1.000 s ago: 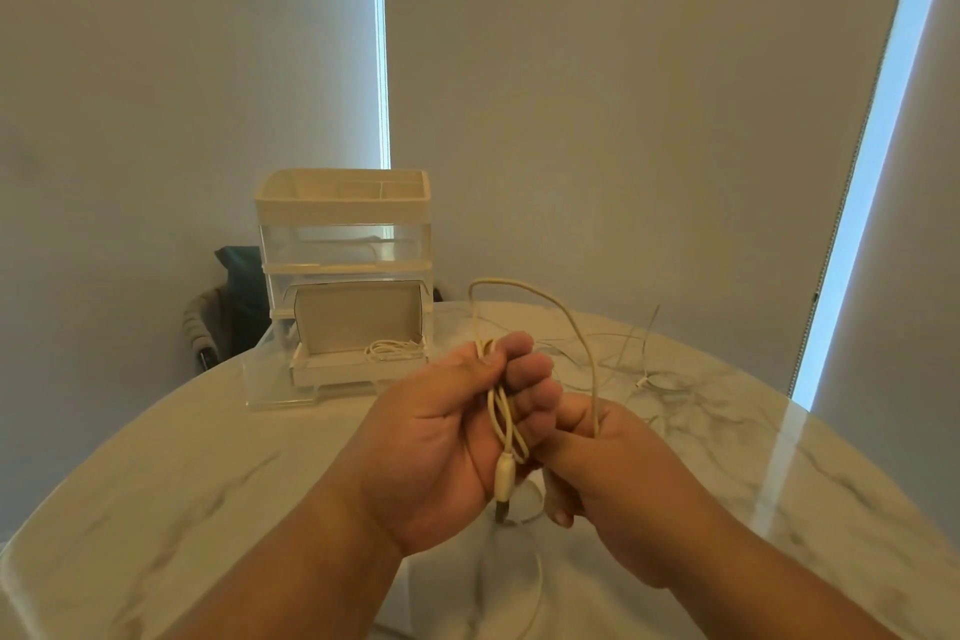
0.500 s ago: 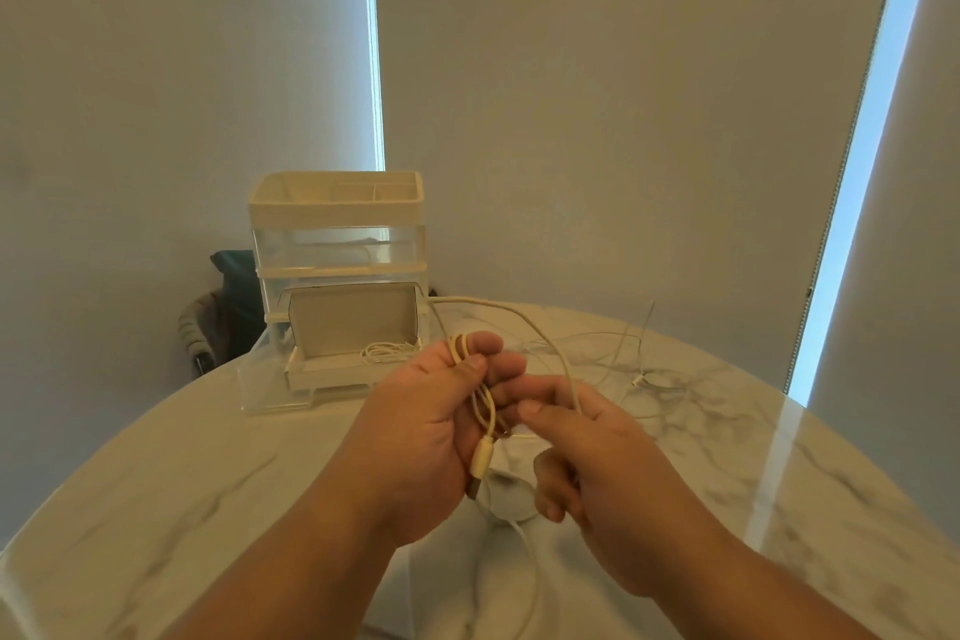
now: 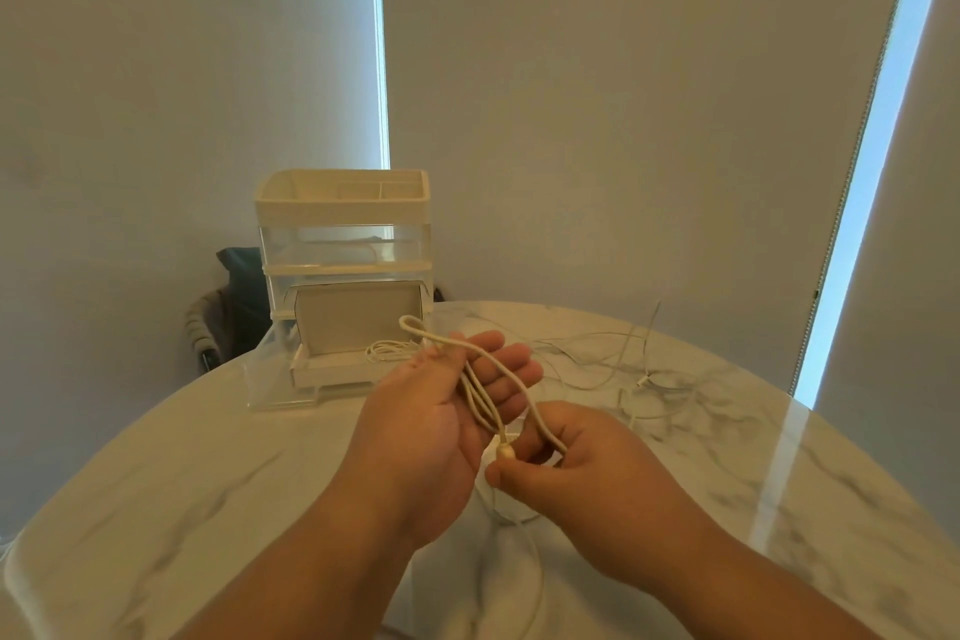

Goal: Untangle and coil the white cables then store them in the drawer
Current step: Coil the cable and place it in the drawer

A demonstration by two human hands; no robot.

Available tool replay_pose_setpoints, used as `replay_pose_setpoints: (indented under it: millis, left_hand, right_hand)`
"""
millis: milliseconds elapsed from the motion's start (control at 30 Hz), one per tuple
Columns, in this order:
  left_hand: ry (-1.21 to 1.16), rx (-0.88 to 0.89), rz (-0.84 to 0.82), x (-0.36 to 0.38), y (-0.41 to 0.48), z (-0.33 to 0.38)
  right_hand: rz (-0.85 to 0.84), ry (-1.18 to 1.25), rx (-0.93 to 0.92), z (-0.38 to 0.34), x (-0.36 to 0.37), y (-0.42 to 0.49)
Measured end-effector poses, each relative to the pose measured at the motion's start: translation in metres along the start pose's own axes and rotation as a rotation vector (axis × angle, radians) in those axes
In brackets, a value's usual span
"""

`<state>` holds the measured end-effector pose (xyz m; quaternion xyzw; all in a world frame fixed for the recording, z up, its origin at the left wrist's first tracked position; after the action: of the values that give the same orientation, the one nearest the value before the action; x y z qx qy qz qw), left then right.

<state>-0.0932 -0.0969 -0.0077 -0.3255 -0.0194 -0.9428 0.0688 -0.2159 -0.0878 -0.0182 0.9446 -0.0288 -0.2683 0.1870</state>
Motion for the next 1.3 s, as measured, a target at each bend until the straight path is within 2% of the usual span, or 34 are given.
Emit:
replay_pose_setpoints:
  millis: [100,200,300,400,500,633,733,833,933,1000,1133,1233,1300]
  left_hand:
    - [0.021,-0.031,0.021,-0.003,0.001,-0.006]
    - [0.109,-0.042,-0.043,-0.002,0.003,-0.004]
    - [0.322,-0.029,-0.132,0.000,0.003,-0.003]
    - [0.501,-0.036,-0.211,-0.002,0.004,-0.010]
    - [0.718,-0.051,-0.338,-0.004,0.000,-0.019]
    - [0.765,-0.105,-0.465,0.001,-0.008,-0.024]
    - [0.848,-0.031,-0.440,-0.001,-0.005,-0.022]
    - [0.771,-0.016,-0.312,-0.004,0.000,-0.017]
    - [0.736,-0.013,-0.197,-0.008,0.005,-0.014]
    - [0.853,0.068,-0.127,-0.013,0.009,-0.010]
    - [1.218,0.397,-0.038,-0.015,0.013,0.003]
    - [1.344,0.543,-0.091,-0.006,0.007,0.004]
    - [1.387,0.564,-0.140,-0.002,0.004,0.000]
  right_hand:
    - [-0.045,-0.032,-0.033,0.003,0.005,0.001]
    - [-0.063,0.132,0.007,0.004,0.005,0.000]
    - [0.090,0.435,0.031,0.006,-0.014,0.006]
    - [0.285,0.622,0.040,0.014,-0.040,0.017]
    - [0.344,0.904,0.179,0.029,-0.049,0.028]
    - [0.408,1.008,0.340,0.050,-0.054,0.035]
    - [0.377,0.863,0.339,0.057,-0.056,0.038]
    - [0.290,0.542,0.213,0.053,-0.053,0.039]
    - [0.290,0.399,0.119,0.044,-0.052,0.035]
    - [0.380,0.388,0.051,0.038,-0.061,0.031]
    - [0.534,0.224,-0.194,0.005,-0.080,0.008]
    - [0.333,-0.017,-0.217,-0.009,-0.056,0.003]
    - [0.197,-0.109,-0.184,-0.003,-0.036,0.008]
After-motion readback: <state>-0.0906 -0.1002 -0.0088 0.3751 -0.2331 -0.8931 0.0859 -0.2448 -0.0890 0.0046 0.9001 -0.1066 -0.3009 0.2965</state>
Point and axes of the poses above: each hand's wrist, its own y-axis towards the middle knuckle, its own x-axis out of the palm, z = x × y, the point moved 7 cm from there along y, towards the middle knuckle, and after that the axes turned 10 degrees about z, right-handed, at the moved point
